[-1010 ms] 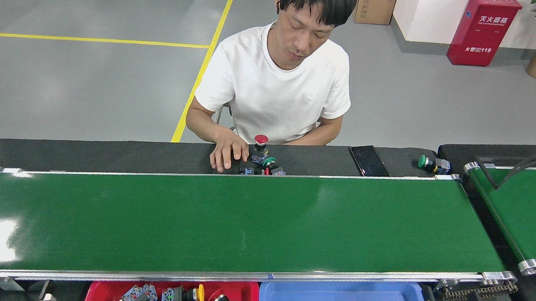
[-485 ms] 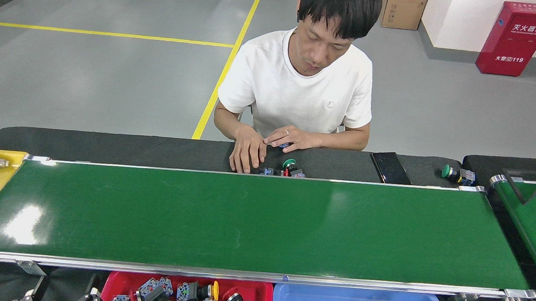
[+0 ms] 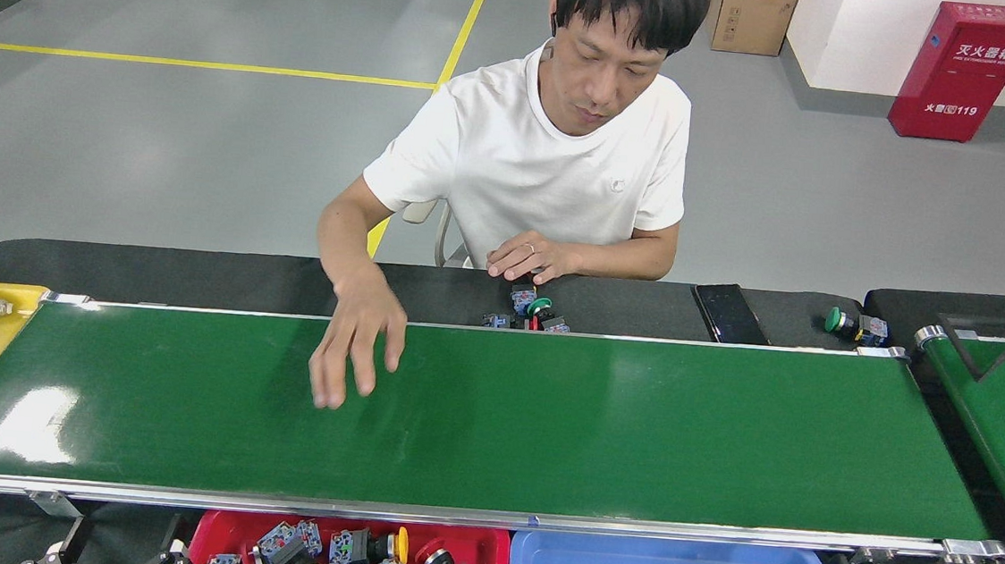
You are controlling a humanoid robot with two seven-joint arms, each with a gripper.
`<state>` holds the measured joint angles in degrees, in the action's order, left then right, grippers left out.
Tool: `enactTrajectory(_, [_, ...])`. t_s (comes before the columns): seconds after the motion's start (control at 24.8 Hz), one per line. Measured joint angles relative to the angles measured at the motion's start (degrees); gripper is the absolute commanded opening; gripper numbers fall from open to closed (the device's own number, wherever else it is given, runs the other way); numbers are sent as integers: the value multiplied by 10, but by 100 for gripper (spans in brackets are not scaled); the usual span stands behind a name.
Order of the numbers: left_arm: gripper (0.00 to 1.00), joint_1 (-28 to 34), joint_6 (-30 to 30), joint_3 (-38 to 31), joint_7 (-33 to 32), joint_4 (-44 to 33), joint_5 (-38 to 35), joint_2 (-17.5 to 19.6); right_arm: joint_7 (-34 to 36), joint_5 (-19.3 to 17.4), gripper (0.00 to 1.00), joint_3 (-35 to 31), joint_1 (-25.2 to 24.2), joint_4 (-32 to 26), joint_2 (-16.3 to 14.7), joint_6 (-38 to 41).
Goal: Pick switch part from conveyor to tray
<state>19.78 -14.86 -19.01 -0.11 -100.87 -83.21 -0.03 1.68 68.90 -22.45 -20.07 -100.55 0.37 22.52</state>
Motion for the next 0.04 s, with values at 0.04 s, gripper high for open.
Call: enactTrajectory(0.04, [100, -3, 0, 0, 0, 0, 0, 0, 0, 0, 99, 0, 0, 0, 0, 0])
